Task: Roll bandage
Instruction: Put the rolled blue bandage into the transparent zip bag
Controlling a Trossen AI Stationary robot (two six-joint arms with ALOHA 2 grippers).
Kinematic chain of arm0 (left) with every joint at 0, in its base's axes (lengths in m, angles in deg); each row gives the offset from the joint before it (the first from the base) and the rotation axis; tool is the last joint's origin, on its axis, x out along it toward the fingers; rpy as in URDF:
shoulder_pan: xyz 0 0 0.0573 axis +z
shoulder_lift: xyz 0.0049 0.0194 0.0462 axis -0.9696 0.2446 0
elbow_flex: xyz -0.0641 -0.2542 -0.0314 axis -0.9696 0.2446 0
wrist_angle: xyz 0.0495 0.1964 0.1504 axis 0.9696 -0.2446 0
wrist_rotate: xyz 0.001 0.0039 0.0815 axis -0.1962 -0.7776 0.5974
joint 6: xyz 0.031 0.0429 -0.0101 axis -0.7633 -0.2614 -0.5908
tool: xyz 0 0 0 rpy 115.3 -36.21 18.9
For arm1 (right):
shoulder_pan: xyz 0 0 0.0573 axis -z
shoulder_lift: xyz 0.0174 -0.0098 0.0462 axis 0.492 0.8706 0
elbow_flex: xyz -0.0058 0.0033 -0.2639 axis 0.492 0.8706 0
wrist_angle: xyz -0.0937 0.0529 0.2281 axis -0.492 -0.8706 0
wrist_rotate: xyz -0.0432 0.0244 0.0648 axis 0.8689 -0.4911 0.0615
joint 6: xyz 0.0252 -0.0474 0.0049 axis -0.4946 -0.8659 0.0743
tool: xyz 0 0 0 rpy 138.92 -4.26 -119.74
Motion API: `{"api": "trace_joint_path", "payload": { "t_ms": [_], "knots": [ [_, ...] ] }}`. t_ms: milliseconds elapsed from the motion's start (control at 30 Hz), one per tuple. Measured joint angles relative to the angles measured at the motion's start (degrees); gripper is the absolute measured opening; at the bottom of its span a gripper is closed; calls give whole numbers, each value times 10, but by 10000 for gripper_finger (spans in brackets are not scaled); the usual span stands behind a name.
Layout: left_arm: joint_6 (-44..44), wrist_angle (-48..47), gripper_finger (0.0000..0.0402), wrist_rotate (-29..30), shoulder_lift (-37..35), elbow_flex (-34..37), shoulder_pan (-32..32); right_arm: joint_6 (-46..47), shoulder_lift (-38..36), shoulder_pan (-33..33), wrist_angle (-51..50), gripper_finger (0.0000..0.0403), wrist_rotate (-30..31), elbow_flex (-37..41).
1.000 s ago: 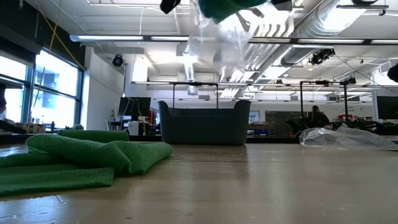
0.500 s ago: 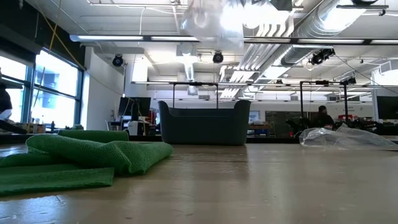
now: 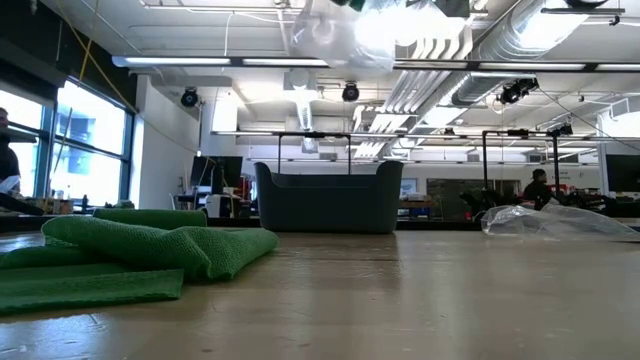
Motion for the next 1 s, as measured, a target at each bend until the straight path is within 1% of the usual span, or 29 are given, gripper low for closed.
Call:
{"api": "trace_joint_path", "payload": {
  "t_ms": [200,333,400,533,567,733,800,900,1000],
  "knots": [
    [2,8,0,1,0,0,1,-1,0,1,17,177,53,0],
    [28,9,0,-4,0,0,1,-12,4,1,22,212,65,0],
    [44,11,0,-7,0,0,1,-25,10,2,25,219,58,0],
    [90,-7,0,-11,-1,0,6,-104,9,1,69,220,28,0],
    [102,-16,0,-16,-1,0,9,-109,6,1,78,220,27,0],
    [144,-31,0,-70,0,0,20,-100,-10,2,83,220,72,0],
    [146,-31,0,-79,0,0,20,-114,-18,2,83,220,75,0],
    [146,-32,0,-81,0,0,20,-136,-35,-1,80,220,51,0],
    [151,-25,0,-100,0,0,20,-180,-53,-15,79,220,31,0]
  ]
}}
